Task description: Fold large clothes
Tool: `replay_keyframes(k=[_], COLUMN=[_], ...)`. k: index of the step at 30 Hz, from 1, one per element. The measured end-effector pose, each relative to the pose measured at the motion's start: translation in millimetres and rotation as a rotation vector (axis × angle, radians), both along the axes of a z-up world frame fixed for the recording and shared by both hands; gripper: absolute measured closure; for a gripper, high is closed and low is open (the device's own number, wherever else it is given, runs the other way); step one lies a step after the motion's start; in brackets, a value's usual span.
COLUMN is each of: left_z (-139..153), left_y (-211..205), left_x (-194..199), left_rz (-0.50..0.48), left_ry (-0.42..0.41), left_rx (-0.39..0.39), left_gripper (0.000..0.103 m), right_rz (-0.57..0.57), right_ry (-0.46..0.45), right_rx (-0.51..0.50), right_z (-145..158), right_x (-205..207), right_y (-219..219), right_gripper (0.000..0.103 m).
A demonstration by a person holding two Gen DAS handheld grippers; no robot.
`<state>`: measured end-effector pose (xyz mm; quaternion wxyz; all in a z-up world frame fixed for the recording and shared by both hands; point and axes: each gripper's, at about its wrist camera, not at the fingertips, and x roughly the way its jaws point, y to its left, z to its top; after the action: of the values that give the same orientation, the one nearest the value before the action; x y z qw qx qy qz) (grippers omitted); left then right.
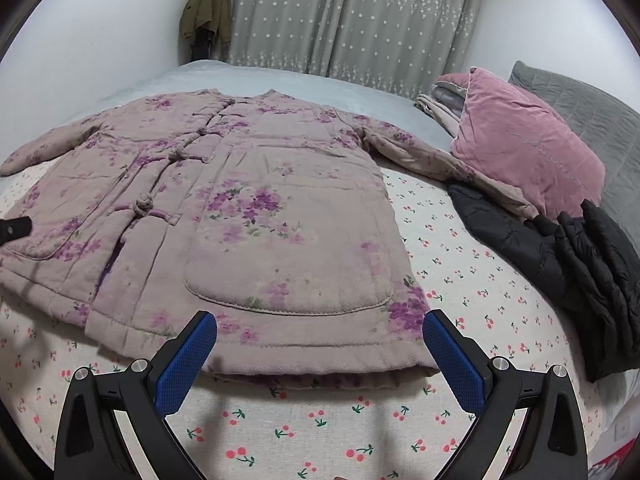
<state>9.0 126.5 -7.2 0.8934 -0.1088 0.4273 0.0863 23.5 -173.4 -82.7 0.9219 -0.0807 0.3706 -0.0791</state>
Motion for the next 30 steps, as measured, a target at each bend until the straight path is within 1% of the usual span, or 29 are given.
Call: replay_keyframes(k=[1,2,3,4,6,8,9,11,13,14,15,16,17,18,19,20,22,23,24,25,26,28,29,30], left_z=[0,-1,-2,-5,-11,-18,-21,-26,-28,-29,-30,-34,-39,-45,-48,-49,-40,-32,-23,-16,-6,6,12,16], left_y=[17,36,51,75,107,125,127,126,122,119,117,118,119,118,118,113,105,104,104,106,108,108,107,108], left_x=[0,-2,-4,-8,-14,-19,-19,-18,-12,-9,-4,1,8,13,12,15,14,10,5,0,-9,-18,-25,-29], left_rz=[0.038,0.087,0.122,0.185,0.277,0.324,0.326,0.303,0.280,0.272,0.272,0.273,0.268,0.254,0.243,0.236,0.197,0.201,0.200,0.196,0.189,0.177,0.176,0.174], left_ry=[0.008,0.011,0.016,0.020,0.028,0.041,0.063,0.088,0.095,0.096,0.098,0.102,0.110,0.125,0.141,0.147,0.122,0.089,0.048,0.016,-0.034,-0.079,-0.092,-0.102], left_rx=[-0.018,-0.046,-0.067,-0.118,-0.196,-0.246,-0.256,-0.262,-0.255,-0.233,-0.209,-0.196,-0.208,-0.236,-0.249,-0.228,-0.192,-0.180,-0.186,-0.199,-0.225,-0.230,-0.220,-0.227], left_gripper=[0.000,0.000,0.000,0.000,0.001,0.007,0.007,0.013,0.018,0.020,0.021,0.025,0.036,0.044,0.055,0.068,0.075,0.077,0.078,0.079,0.079,0.080,0.081,0.081], right_rz=[-0.008,-0.041,-0.079,-0.118,-0.155,-0.189,-0.208,-0.222,-0.220,-0.205,-0.193,-0.195,-0.192,-0.194,-0.201,-0.205,-0.166,-0.158,-0.144,-0.126,-0.112,-0.068,-0.042,-0.018], right_ry=[0.000,-0.003,0.003,0.015,0.066,0.129,0.161,0.187,0.160,0.147,0.139,0.152,0.149,0.162,0.162,0.148,0.123,0.091,0.063,0.021,-0.014,-0.087,-0.123,-0.142], right_rx=[0.004,0.018,0.058,0.127,0.286,0.415,0.475,0.534,0.516,0.518,0.518,0.524,0.535,0.552,0.570,0.588,0.656,0.679,0.682,0.688,0.689,0.664,0.676,0.699], right_z=[2,7,9,9,2,-13,-21,-28,-27,-28,-30,-34,-38,-43,-46,-46,-43,-37,-30,-19,-10,11,23,29], right_x=[1,2,5,7,11,16,18,21,20,19,19,20,23,25,26,26,24,20,17,12,7,-5,-14,-17], right_y=[-5,-19,-33,-51,-84,-107,-114,-118,-114,-111,-109,-106,-107,-108,-109,-110,-115,-117,-117,-118,-117,-114,-114,-114], right_gripper=[0.000,0.000,0.000,0.000,0.000,0.000,0.000,0.007,0.010,0.018,0.023,0.026,0.032,0.038,0.050,0.065,0.087,0.088,0.089,0.090,0.091,0.091,0.091,0.091])
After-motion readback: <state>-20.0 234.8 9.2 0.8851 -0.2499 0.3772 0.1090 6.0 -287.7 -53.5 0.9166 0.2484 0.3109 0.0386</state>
